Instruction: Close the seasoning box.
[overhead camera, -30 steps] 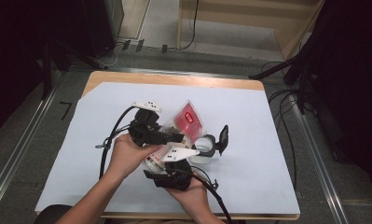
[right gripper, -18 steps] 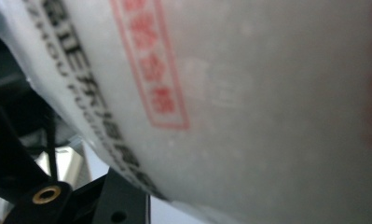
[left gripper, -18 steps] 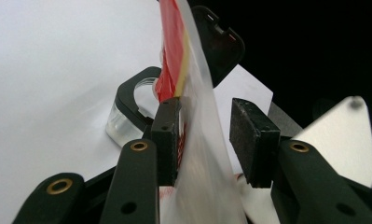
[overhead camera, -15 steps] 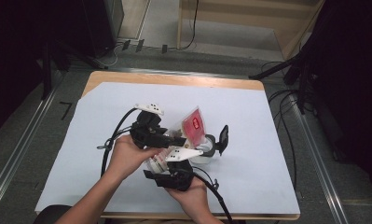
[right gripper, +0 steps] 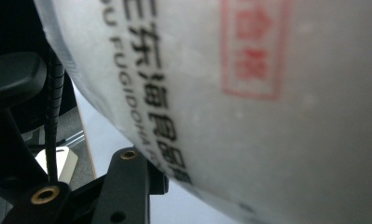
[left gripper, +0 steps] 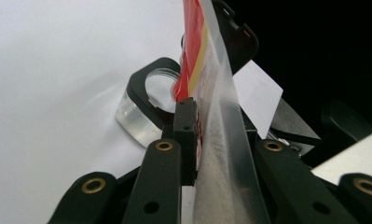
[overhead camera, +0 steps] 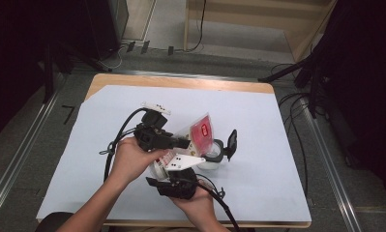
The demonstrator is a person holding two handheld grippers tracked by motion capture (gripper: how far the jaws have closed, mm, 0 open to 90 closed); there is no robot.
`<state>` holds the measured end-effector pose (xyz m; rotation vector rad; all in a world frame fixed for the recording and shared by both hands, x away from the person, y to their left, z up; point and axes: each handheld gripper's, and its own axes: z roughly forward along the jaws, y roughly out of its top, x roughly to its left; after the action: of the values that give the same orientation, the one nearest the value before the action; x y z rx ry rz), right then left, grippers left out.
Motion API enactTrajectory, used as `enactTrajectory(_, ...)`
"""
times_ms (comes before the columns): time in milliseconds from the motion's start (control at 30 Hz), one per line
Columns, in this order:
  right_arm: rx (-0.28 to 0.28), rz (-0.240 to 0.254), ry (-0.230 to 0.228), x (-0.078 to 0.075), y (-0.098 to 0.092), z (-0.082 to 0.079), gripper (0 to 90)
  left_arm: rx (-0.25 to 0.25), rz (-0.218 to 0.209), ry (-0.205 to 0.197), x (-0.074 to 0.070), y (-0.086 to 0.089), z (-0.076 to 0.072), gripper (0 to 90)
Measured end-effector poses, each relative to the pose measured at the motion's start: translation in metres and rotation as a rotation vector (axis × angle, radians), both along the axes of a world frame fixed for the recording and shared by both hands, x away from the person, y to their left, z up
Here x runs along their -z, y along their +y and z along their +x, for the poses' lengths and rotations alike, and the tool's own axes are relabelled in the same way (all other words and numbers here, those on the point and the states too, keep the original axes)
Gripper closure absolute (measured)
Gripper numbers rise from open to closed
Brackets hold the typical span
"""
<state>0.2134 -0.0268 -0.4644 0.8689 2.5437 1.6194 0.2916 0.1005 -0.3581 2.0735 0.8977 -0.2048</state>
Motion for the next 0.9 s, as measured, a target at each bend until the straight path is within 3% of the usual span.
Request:
enactTrajectory(67, 0.005, 0.012, 0.003, -0.004, -0.002, 0.003, 61.2, 0.011, 0.035, 0.000, -0.006, -0.005, 0.005, 77.9)
enactTrajectory(167, 0.010, 0.017, -0.001, -0.008, -0.004, 0.006, 61.0, 0.018, 0.017, -0.004, -0.009, -0.010, 0.009, 77.7)
enactTrajectory(367, 0.021, 0.006, 0.002, -0.009, -0.007, 0.010, 61.4, 0.020, 0.031, -0.022, -0.009, -0.014, 0.012, 78.4)
enactTrajectory(600, 0.005, 0.004, 0.022, -0.013, -0.006, 0.009, 61.9, 0.021, 0.012, -0.058, -0.008, -0.010, 0.009, 76.4)
enactTrajectory(900, -0.002, 0.000, 0.031, -0.012, -0.006, 0.010, 61.9, 0.014, -0.023, -0.039, -0.004, -0.006, 0.012, 74.5)
